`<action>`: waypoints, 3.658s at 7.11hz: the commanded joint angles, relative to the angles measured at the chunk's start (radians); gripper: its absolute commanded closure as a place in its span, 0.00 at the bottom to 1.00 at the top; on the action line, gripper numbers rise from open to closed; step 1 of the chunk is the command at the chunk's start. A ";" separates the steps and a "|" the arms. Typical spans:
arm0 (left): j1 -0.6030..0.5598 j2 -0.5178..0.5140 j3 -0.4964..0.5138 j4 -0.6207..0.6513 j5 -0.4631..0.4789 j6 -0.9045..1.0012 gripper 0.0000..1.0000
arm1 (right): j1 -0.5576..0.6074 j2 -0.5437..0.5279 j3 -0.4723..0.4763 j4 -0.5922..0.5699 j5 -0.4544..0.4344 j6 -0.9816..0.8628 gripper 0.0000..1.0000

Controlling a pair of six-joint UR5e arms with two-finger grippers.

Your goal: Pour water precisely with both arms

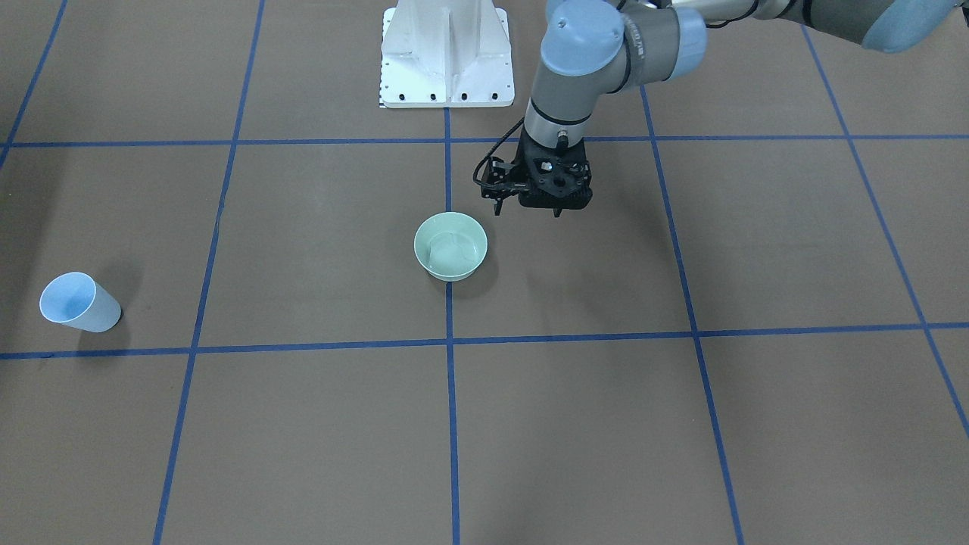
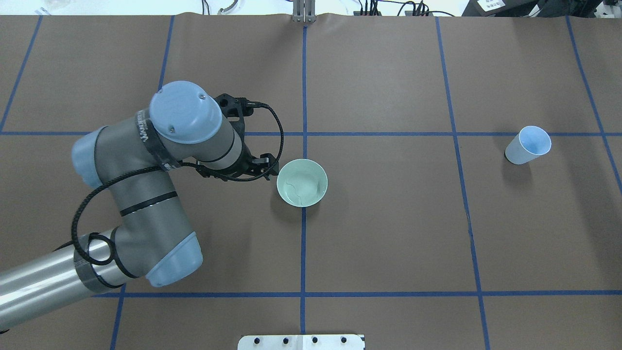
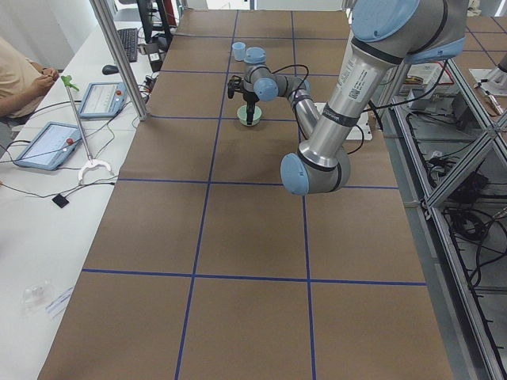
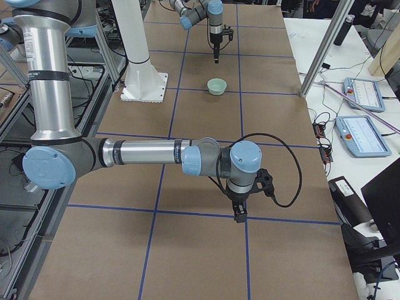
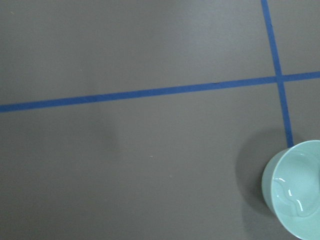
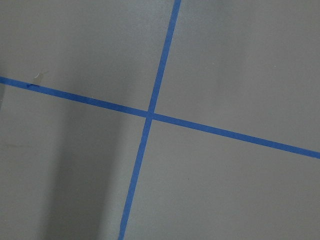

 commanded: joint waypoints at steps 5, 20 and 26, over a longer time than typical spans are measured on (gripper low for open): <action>0.058 -0.069 0.181 -0.151 0.034 -0.071 0.48 | 0.000 -0.002 -0.002 0.000 -0.001 0.000 0.00; -0.249 0.358 -0.156 -0.102 -0.205 0.486 1.00 | 0.000 -0.012 -0.016 -0.002 0.001 -0.006 0.00; -0.479 0.610 -0.048 -0.250 -0.308 0.944 1.00 | 0.000 -0.018 -0.020 0.000 -0.001 -0.011 0.00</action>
